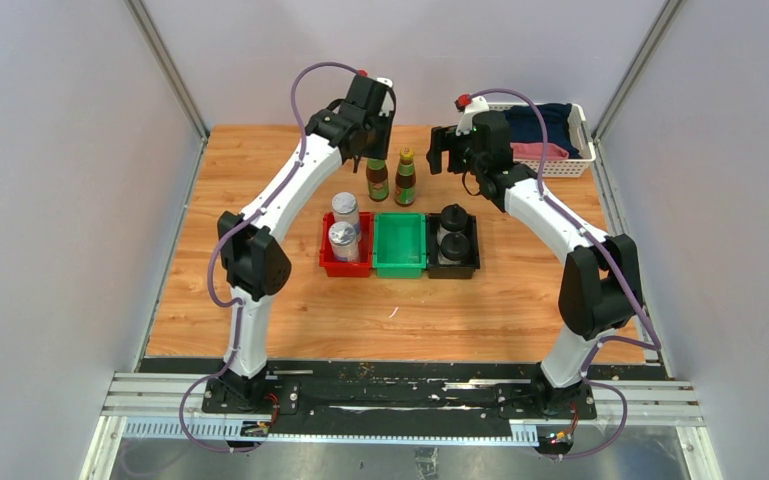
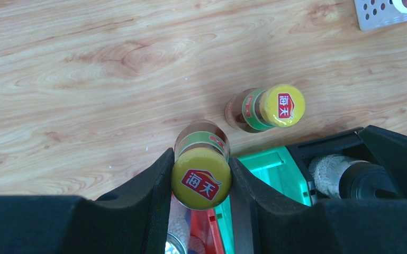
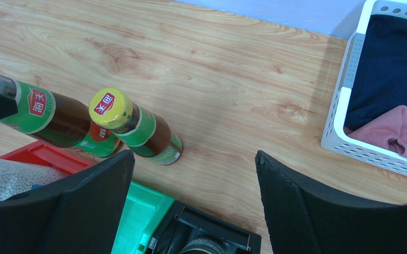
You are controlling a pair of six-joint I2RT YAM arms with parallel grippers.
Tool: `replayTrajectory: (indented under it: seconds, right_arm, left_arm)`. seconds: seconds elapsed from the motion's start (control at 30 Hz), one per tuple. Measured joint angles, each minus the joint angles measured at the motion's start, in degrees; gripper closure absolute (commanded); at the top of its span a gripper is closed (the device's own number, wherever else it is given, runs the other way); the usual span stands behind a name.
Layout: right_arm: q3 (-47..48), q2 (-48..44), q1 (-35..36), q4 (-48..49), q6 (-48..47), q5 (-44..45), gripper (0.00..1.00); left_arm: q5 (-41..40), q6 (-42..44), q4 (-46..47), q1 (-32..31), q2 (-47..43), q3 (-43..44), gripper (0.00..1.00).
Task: Organize the condiment bottles
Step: Pick up the bottle from the center of the board, then place the bottle in the storage box.
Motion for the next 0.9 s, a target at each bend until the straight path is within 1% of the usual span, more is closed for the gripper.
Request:
replayTrajectory:
  seconds: [0.9]
  right_arm:
    - [0.0, -0.1, 0.0, 0.0, 0.0, 0.0, 0.12]
  left_arm:
    - [-0.6, 0.4, 0.0, -1.9, 0.0, 0.0, 1.00]
